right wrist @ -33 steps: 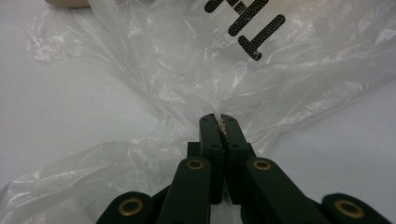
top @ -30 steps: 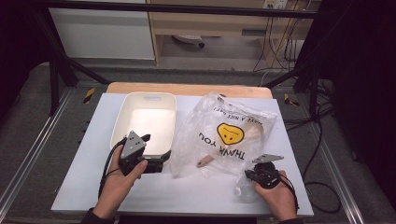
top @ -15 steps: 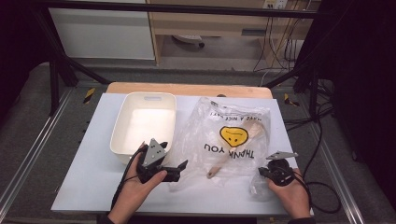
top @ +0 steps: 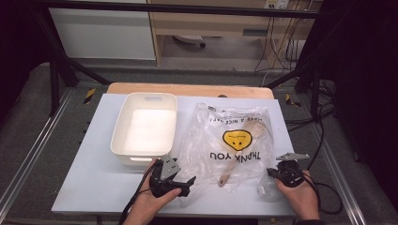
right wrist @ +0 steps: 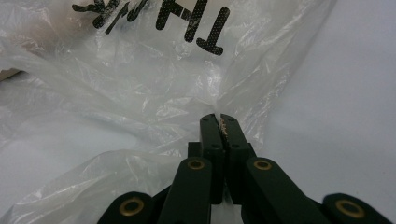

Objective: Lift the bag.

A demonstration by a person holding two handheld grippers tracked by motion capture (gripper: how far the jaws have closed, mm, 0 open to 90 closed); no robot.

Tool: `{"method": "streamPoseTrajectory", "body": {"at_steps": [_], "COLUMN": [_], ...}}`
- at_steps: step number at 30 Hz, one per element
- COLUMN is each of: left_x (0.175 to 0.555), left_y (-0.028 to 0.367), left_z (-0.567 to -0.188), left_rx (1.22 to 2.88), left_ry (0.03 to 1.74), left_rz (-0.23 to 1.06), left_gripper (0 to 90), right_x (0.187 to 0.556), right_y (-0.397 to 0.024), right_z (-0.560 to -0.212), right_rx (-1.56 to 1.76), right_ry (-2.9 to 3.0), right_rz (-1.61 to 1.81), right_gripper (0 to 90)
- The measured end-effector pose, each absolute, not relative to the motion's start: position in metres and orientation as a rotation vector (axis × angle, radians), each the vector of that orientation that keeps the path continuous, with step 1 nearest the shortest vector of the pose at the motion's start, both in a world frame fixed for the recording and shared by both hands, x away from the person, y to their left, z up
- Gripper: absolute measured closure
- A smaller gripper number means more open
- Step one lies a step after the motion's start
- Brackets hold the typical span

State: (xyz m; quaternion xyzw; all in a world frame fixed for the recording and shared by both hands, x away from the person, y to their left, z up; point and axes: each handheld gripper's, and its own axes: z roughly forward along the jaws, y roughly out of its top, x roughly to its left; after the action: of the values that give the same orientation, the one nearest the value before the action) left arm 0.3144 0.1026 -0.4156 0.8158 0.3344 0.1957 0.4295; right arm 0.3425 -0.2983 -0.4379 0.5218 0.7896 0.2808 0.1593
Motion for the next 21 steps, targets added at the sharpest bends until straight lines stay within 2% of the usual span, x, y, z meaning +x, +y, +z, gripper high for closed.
{"method": "streamPoseTrajectory", "body": {"at_steps": [21], "left_x": [0.324], "left_y": [0.096], "left_z": [-0.458], "left_rx": [2.138], "left_ry": [0.95], "left_rz": [0.468], "left_gripper": [12.4], "right_x": [0.337], "right_y": [-0.293], "right_z": [-0.438], "right_rx": [1.474], "right_ry": [2.282], "right_rz": [0.822], "right_gripper": [90.0]}}
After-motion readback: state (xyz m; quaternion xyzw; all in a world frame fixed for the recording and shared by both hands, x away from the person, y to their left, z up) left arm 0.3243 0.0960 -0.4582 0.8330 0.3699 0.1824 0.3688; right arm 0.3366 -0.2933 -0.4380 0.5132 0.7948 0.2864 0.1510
